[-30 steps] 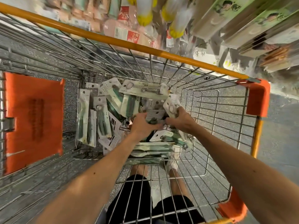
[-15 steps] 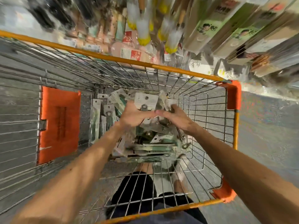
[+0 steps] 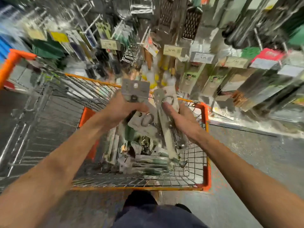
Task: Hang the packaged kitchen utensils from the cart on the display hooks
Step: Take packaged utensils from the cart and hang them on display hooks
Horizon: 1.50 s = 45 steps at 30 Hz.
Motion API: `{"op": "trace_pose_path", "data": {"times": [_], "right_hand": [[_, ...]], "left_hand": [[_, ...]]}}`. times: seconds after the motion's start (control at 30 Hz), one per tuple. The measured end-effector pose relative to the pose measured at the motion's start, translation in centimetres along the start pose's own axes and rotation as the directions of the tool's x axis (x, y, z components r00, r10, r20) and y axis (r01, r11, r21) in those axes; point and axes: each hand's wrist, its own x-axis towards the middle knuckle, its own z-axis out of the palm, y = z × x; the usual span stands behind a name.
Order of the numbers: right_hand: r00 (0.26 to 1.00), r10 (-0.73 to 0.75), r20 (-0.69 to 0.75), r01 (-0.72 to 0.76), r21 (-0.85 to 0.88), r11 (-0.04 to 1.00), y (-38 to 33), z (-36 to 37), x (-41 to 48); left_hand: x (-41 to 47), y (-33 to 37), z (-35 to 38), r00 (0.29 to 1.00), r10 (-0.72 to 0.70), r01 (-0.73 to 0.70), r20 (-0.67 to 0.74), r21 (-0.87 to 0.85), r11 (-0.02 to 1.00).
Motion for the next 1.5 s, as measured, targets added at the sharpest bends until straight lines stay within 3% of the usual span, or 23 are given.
{"op": "trace_pose_path", "data": {"times": [0.27,0.4,0.5,0.63,0.8,0.93,1.03,1.17,1.27,1.4,1.5], "right_hand": [[0.968,-0.221,0.120,0.207,0.113,0.972,-4.4,-8.1,-11.6],[0.953,-0.294,0.072,0.279,0.168,0.945,-5.5,-12.1,-18.6],[0.943,-0.330,0.049,0.318,0.163,0.934,-5.5,-15.5,-24.1],[0.936,-0.335,-0.109,0.349,0.160,0.923,-5.5,-18.8,-29.3],[0.894,-0.332,-0.301,0.396,0.185,0.899,-7.3,-24.3,-34.2],[0.824,-0.375,-0.425,0.480,0.170,0.861,-8.8,-28.1,-35.2],[0.819,-0.351,-0.454,0.476,0.195,0.858,-9.1,-30.9,-35.1],[0.828,-0.269,-0.492,0.474,0.360,0.804,-8.6,-35.1,-34.0],[0.794,-0.247,-0.556,0.501,0.369,0.783,-8.8,-39.3,-32.3],[0.755,-0.253,-0.605,0.536,0.349,0.769,-9.8,-45.6,-30.1],[0.722,-0.248,-0.646,0.532,0.290,0.795,-10.2,-49.8,-27.9]], "left_hand": [[-8.4,13.0,6.1,0.989,0.143,-0.140,0.025,-0.089,0.986],[-11.8,18.3,11.2,0.984,0.150,-0.136,0.101,-0.137,0.981],[-14.1,21.6,15.5,0.981,0.174,-0.161,0.082,-0.142,0.977],[-16.6,25.7,20.7,0.971,0.184,-0.154,0.154,-0.188,0.970],[-18.7,31.9,25.0,0.933,0.316,-0.247,0.171,-0.335,0.909],[-18.4,35.1,28.3,0.903,0.378,-0.296,0.203,-0.343,0.892],[-17.5,36.7,31.2,0.880,0.408,-0.323,0.241,-0.325,0.889],[-14.4,38.7,34.6,0.867,0.413,-0.338,0.278,-0.281,0.898],[-11.1,40.6,37.6,0.839,0.449,-0.334,0.309,-0.359,0.871],[-6.0,43.2,41.7,0.814,0.525,-0.359,0.247,-0.496,0.791],[-2.1,45.0,44.5,0.794,0.588,-0.485,0.155,-0.422,0.766]]}}
